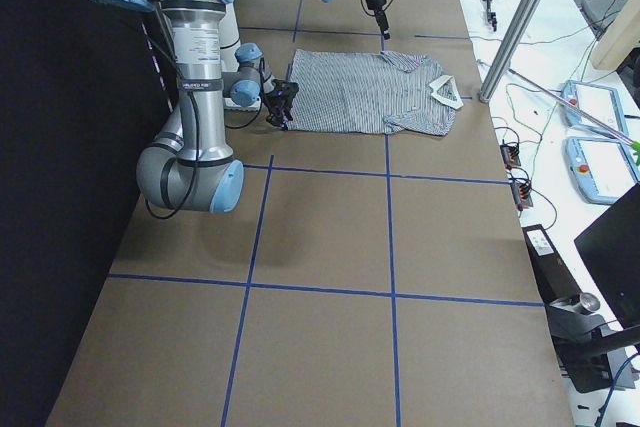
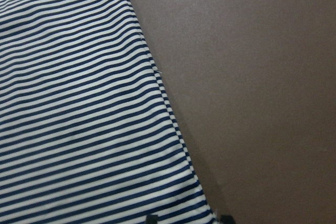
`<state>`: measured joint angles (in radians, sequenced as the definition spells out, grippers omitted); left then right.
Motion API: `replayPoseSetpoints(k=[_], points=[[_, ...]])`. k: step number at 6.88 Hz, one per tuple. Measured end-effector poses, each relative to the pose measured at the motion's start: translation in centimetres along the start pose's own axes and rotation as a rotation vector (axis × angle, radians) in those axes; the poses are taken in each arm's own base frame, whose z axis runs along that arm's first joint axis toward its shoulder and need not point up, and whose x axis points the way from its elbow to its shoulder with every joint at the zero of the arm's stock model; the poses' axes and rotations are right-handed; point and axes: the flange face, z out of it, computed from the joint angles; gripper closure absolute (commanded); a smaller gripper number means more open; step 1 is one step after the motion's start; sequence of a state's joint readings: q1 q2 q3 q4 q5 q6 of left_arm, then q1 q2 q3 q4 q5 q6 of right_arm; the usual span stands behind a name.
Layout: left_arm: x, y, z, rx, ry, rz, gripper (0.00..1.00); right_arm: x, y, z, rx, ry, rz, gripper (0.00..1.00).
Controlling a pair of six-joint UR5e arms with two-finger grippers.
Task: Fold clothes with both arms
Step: 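Move the right gripper down to the hem corner nearest it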
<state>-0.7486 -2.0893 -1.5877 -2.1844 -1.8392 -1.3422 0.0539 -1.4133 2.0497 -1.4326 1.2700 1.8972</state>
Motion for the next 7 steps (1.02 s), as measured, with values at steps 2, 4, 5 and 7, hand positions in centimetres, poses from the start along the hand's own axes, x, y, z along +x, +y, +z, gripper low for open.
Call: replayPoseSetpoints(k=[2, 4, 5, 7], points=[[-0.09, 0.00, 0.07, 0.000, -0.002, -0.001, 0.23, 0.12, 0.02, -0.17, 0.001, 0.011, -0.007, 0.65], [-0.25, 0.02, 0.15, -0.001, -0.005, -0.001, 0.23, 0.26, 0.44, -0.16, -0.003, 0.017, -0.013, 0.75], [-0.36, 0.06, 0.20, -0.002, -0.007, -0.002, 0.23, 0.39, 0.61, -0.03, -0.004, 0.021, -0.017, 0.75], [-0.53, 0.14, 0.27, -0.003, -0.009, -0.002, 0.23, 0.63, 0.67, 0.21, -0.002, 0.027, -0.020, 1.00]])
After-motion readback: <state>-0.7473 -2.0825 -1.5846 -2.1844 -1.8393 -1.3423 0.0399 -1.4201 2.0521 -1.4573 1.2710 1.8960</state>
